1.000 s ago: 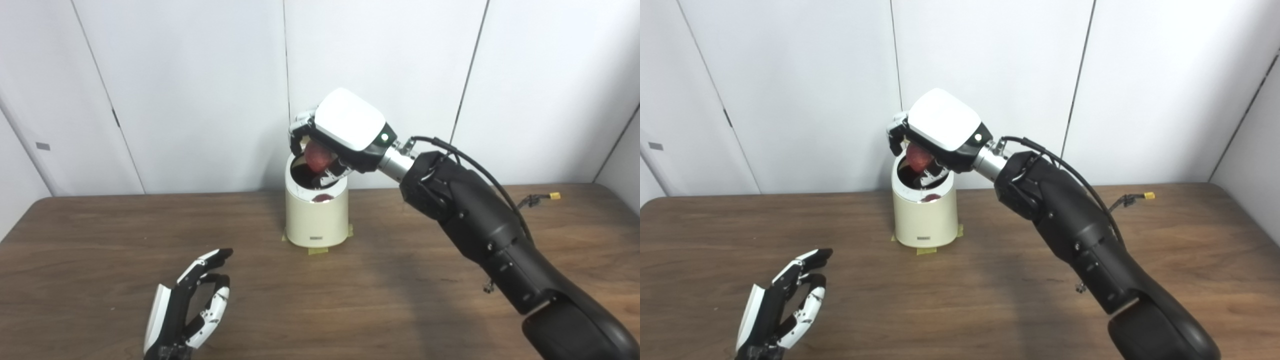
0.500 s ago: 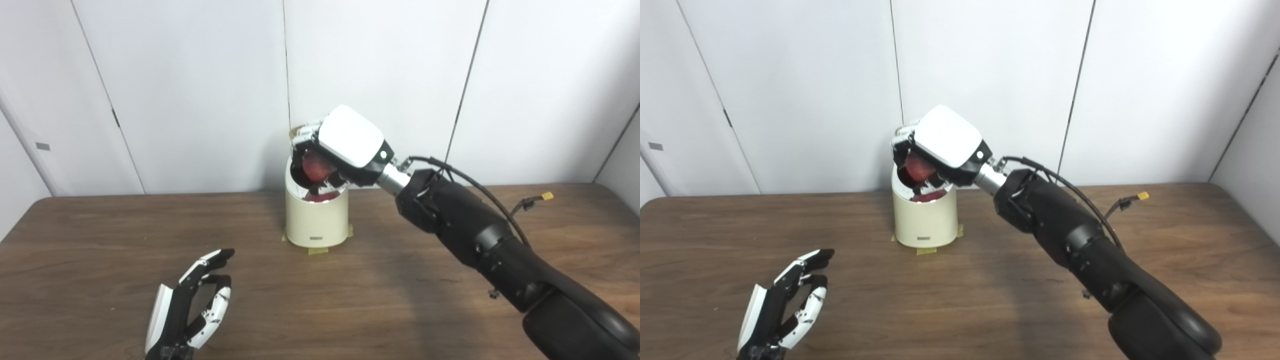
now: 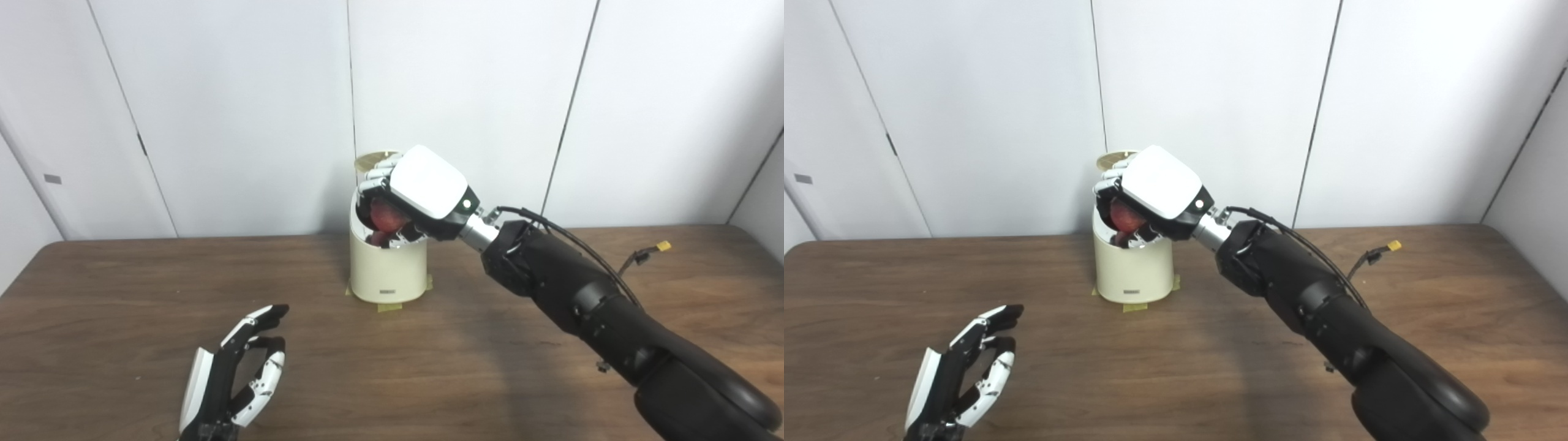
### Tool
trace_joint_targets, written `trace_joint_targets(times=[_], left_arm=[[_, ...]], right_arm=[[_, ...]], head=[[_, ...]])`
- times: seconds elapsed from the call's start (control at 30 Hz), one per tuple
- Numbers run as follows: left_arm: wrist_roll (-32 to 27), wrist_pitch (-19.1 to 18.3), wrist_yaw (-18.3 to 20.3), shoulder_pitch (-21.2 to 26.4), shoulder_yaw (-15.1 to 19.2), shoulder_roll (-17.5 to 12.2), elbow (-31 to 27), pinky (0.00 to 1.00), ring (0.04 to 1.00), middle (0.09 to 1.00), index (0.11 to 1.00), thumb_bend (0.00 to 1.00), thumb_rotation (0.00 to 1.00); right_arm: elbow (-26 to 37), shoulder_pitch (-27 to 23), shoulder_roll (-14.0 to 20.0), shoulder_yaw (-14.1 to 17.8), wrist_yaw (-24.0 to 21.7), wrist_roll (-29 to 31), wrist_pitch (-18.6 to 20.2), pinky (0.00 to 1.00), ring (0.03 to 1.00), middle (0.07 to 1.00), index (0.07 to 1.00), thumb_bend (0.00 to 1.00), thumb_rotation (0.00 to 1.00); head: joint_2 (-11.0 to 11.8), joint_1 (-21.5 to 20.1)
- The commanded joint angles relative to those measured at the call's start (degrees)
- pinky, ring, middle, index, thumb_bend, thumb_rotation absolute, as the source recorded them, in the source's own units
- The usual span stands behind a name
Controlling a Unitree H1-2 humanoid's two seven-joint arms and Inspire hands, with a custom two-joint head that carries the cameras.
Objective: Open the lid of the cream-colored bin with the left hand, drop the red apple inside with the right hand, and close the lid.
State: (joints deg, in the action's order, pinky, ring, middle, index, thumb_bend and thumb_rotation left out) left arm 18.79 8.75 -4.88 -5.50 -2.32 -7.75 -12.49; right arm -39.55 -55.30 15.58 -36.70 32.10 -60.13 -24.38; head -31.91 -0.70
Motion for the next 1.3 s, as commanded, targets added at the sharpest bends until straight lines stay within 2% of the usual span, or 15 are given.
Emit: trace_joint_targets(times=[0.0, 0.07, 0.13, 0.37, 0.57, 0.67, 0.77, 0.8, 0.83, 0.9, 1.0, 1.1, 1.13, 1.23, 1.27], left_arm=[[0.3, 0.9, -1.1, 0.3, 0.1, 1.9, -2.1, 0.7, 0.794, 0.803, 0.78, 0.19, 0.53], [0.2, 0.8, -1.0, 0.3, 0.1, 1.8, -2.2, 0.7, 0.794, 0.804, 0.782, 0.18, 0.54], [0.3, 0.7, -0.9, 0.3, 0.0, 1.7, -2.2, 0.71, 0.798, 0.805, 0.783, 0.18, 0.54], [0.2, 0.8, -1.0, 0.3, 0.0, 1.9, -2.2, 0.7, 0.795, 0.802, 0.779, 0.18, 0.55], [-0.3, 0.3, -0.6, 0.3, -0.2, 1.8, -2.3, 0.71, 0.803, 0.811, 0.787, 0.18, 0.55], [-0.1, 0.3, -0.7, 0.2, -0.2, 1.9, -2.4, 0.71, 0.799, 0.806, 0.782, 0.18, 0.53], [0.0, 0.3, -0.8, 0.1, -0.3, 2.0, -2.4, 0.7, 0.793, 0.801, 0.778, 0.18, 0.52], [0.1, 0.6, -0.9, 0.1, -0.3, 1.9, -2.2, 0.7, 0.791, 0.799, 0.776, 0.17, 0.52], [0.2, 0.9, -1.0, 0.2, -0.3, 1.9, -2.0, 0.7, 0.789, 0.797, 0.775, 0.17, 0.52], [0.1, 1.1, -1.2, 0.2, -0.2, 1.9, -1.7, 0.69, 0.785, 0.793, 0.772, 0.17, 0.52], [0.2, 1.2, -1.4, 0.3, -0.1, 1.9, -1.5, 0.69, 0.781, 0.79, 0.768, 0.17, 0.51], [0.3, 1.3, -1.5, 0.5, -0.2, 1.6, -1.3, 0.68, 0.776, 0.787, 0.767, 0.18, 0.53], [0.3, 1.4, -1.5, 0.5, -0.2, 1.6, -1.2, 0.68, 0.775, 0.786, 0.767, 0.18, 0.54], [-0.1, 1.2, -1.3, 0.7, -0.1, 1.3, -1.2, 0.69, 0.776, 0.785, 0.768, 0.17, 0.54], [-0.2, 1.2, -1.2, 0.8, 0.0, 1.2, -1.2, 0.69, 0.776, 0.785, 0.769, 0.18, 0.55]], right_arm=[[3.1, -2.7, 0.5, 1.8, -2.3, 0.0, 3.2, 0.52, 0.656, 0.695, 0.6, 0.79, 0.02], [4.1, -2.2, 0.5, 2.4, -3.9, 0.1, 4.3, 0.55, 0.71, 0.775, 0.698, 0.95, 0.0], [4.6, -1.9, 0.4, 2.8, -4.5, 0.4, 4.5, 0.56, 0.754, 0.828, 0.748, 0.99, 0.0], [5.8, -1.4, 0.5, 3.8, -5.4, -0.1, 5.1, 0.66, 0.864, 0.905, 0.826, 1.0, 0.0], [6.9, -1.2, 0.5, 4.5, -5.8, -0.3, 5.6, 0.63, 0.862, 0.896, 0.821, 0.99, 0.0], [6.9, -1.0, 0.5, 4.9, -3.2, -0.3, 4.3, 0.62, 0.837, 0.87, 0.799, 1.0, 0.0], [7.1, -0.5, 0.3, 5.6, 2.7, -0.6, 2.3, 0.54, 0.686, 0.754, 0.699, 0.91, 0.07], [7.7, 0.1, 0.1, 6.3, 5.3, 0.1, 1.0, 0.49, 0.612, 0.677, 0.636, 0.87, 0.1], [8.0, 0.6, -0.2, 6.8, 7.1, 0.6, 0.1, 0.44, 0.537, 0.594, 0.561, 0.7, 0.12], [10.0, 2.3, -0.8, 8.4, 9.5, 2.9, -1.9, 0.37, 0.425, 0.466, 0.494, 0.56, 0.14], [14.8, 5.7, -1.9, 10.8, 10.2, 7.2, -2.5, 0.29, 0.319, 0.367, 0.474, 0.53, 0.15], [22.3, 10.8, -2.7, 13.6, 6.5, 13.7, -2.4, 0.22, 0.241, 0.293, 0.47, 0.52, 0.15], [26.2, 13.4, -2.8, 14.8, 2.7, 17.3, -1.3, 0.22, 0.243, 0.297, 0.469, 0.52, 0.15], [38.3, 22.0, -2.5, 17.6, -10.7, 30.0, 6.5, 0.37, 0.448, 0.501, 0.485, 0.5, 0.16], [41.6, 24.5, -2.6, 18.4, -14.1, 32.9, 9.3, 0.46, 0.563, 0.608, 0.589, 0.52, 0.43]], head=[[-0.1, 0.0], [-0.1, -0.1], [-0.1, -0.1], [0.0, -0.2], [0.0, -0.3], [-0.1, -0.4], [-0.2, -0.3], [-0.2, -0.3], [-0.2, -0.3], [-0.2, -0.3], [-0.3, -0.3], [-0.3, -0.4], [-0.3, -0.4], [-0.2, -0.6], [-0.1, -0.7]])
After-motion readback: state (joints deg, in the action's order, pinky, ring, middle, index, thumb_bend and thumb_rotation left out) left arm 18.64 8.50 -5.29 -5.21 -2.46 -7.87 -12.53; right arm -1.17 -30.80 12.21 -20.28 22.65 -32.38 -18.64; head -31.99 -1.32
